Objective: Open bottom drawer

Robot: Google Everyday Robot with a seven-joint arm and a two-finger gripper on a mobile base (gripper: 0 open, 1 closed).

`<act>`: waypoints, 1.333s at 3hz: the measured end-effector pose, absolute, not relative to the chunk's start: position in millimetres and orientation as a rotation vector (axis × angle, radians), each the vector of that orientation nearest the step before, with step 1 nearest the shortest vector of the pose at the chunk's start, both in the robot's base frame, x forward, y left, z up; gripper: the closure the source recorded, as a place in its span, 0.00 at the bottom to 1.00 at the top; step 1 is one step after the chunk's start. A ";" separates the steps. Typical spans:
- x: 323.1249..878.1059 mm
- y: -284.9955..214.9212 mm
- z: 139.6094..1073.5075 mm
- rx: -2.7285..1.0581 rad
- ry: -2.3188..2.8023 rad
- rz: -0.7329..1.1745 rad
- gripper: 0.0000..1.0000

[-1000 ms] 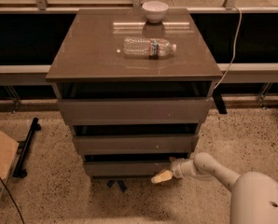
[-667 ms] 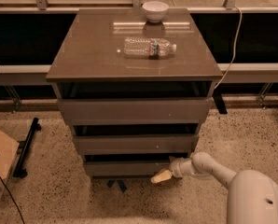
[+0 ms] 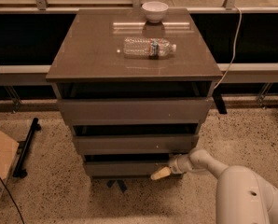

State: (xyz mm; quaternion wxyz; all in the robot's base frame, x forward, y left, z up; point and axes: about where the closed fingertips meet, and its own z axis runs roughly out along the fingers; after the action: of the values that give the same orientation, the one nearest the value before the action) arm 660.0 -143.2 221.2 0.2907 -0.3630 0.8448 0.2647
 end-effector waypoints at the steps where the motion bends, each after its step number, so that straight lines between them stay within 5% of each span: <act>1: 661.0 -152.9 208.8 -0.941 2.302 0.699 0.19; 4: 623.2 -179.7 207.0 -0.914 2.404 0.653 0.95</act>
Offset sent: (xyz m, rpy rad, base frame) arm -0.0273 -0.0503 -0.0143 -0.0778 0.0975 -0.0907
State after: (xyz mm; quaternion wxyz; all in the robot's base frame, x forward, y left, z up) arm 623.2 -179.7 207.0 0.2416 -0.3342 0.8792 0.2387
